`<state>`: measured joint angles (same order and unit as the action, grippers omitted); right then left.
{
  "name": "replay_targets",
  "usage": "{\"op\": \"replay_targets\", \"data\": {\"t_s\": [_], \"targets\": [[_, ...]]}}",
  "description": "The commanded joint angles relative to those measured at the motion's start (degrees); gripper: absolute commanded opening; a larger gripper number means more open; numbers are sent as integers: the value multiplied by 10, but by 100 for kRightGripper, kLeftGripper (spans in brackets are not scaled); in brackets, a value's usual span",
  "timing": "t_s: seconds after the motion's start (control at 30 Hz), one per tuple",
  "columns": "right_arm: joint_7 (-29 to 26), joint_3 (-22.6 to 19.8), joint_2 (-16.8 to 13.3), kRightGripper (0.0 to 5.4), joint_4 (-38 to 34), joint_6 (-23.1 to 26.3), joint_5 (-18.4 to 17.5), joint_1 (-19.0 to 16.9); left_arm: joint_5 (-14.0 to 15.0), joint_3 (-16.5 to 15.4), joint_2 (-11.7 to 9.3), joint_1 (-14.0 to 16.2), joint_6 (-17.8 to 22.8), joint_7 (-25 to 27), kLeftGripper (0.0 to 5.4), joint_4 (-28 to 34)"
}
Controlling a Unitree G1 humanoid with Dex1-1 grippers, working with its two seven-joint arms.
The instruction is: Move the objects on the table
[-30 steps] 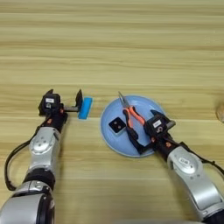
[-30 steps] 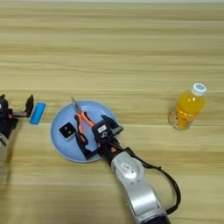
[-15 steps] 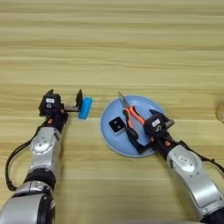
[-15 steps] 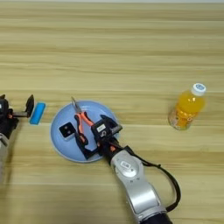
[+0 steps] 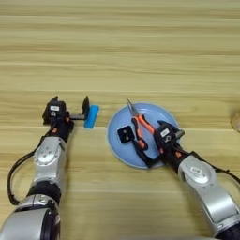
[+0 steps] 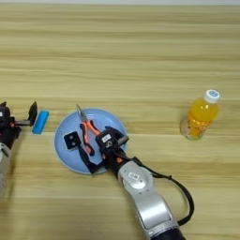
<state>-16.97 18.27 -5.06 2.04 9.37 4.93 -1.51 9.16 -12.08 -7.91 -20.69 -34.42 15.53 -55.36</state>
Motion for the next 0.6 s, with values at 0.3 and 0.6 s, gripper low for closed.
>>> {"op": "replay_targets", "data": {"t_s": [0.3, 0.6], "targets": [[2, -3, -17, 539, 19, 49, 10, -8, -4, 3, 3, 10, -6, -5, 540, 10], [2, -4, -15, 539, 23, 49, 6, -3, -4, 3, 2, 9, -5, -3, 540, 10]]}}
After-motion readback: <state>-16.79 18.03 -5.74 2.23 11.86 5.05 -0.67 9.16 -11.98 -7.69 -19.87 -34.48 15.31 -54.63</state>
